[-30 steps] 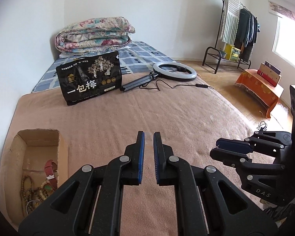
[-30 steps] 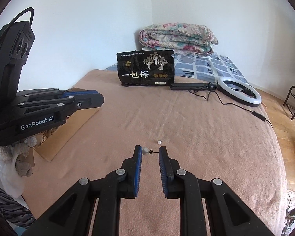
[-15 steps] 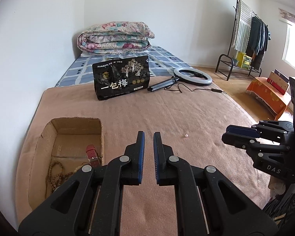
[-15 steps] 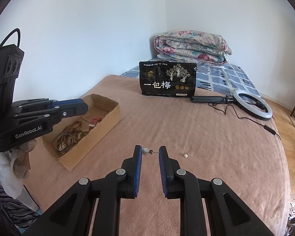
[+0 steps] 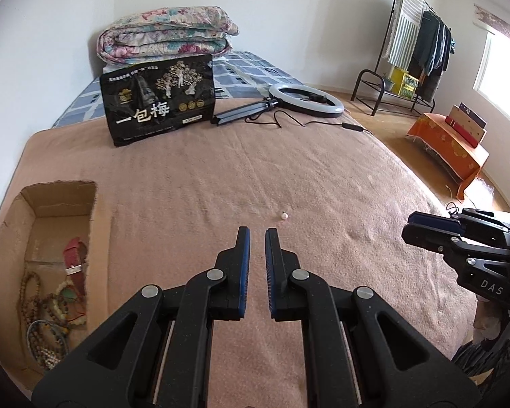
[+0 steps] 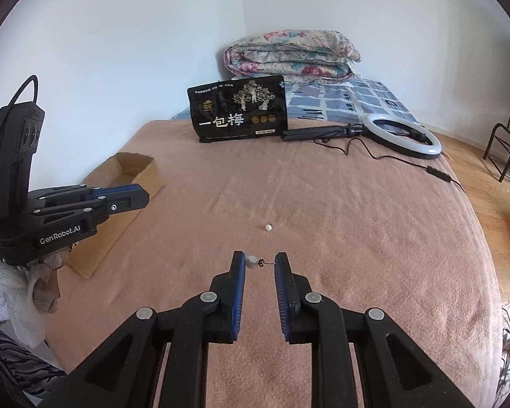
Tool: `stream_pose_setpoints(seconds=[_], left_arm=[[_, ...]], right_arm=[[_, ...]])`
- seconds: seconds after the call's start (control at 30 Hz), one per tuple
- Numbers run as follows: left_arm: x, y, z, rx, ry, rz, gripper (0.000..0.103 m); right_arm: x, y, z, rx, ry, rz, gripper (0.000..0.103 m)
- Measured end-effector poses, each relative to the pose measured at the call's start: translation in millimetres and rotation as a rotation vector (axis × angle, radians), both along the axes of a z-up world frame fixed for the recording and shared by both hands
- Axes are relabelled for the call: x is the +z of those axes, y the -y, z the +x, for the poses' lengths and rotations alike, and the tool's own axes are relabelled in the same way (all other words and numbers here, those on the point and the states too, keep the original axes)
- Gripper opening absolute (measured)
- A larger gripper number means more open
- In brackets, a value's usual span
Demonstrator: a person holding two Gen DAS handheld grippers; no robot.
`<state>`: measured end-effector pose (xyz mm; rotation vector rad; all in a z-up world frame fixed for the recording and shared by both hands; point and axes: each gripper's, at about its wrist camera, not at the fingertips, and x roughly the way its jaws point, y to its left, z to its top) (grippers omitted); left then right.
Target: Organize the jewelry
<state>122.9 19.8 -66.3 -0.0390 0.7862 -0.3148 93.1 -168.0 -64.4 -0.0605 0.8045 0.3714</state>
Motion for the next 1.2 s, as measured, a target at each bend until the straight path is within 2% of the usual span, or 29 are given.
stream_pose_setpoints(seconds=[0.3,0.33,0.37,0.43,0.77,0.9,0.93,0.97,1.1,1.17,1.2], left_arm=[[-45,52,46,-0.052,-0.079,0.003,0.008],[-50,55,51,-0.052,-0.087,0.006,0.012],[-56,60,56,-0.051,-0.094,0.007,0.023],[-64,66,65,-0.043,-0.096,0.009,0.035],[-95,87,97,-0.028,-0.101,0.079,0.035],[-101,87,103,-0.023,-0.106,0.078,0.035],[-102,87,104,-0.022,-0.105,0.075,0.033],[-102,86,104,-0.021,-0.105,0.073,0.027],[-104,85,104,-0.022,-0.105,0.07,0.022],[-104,85,103,-0.026,-0.108,0.073,0.01],[-104,86,103,-0.028,-0.106,0.076,0.008]], right_arm=[[-27,36,13,-0.057,-0.039,-0.003,0.016],[-30,38,14,-0.062,-0.042,0.0,0.016],[-33,40,15,-0.065,-0.047,0.002,0.016],[-38,44,17,-0.069,-0.053,-0.001,0.016],[-57,55,30,-0.076,-0.081,-0.001,0.016],[-61,54,34,-0.07,-0.087,-0.004,0.016],[-62,54,35,-0.068,-0.087,-0.005,0.016],[-62,53,35,-0.066,-0.088,-0.005,0.016],[-63,52,36,-0.066,-0.089,-0.003,0.016],[-63,52,36,-0.067,-0.089,-0.005,0.016],[-63,52,36,-0.066,-0.088,-0.005,0.016]])
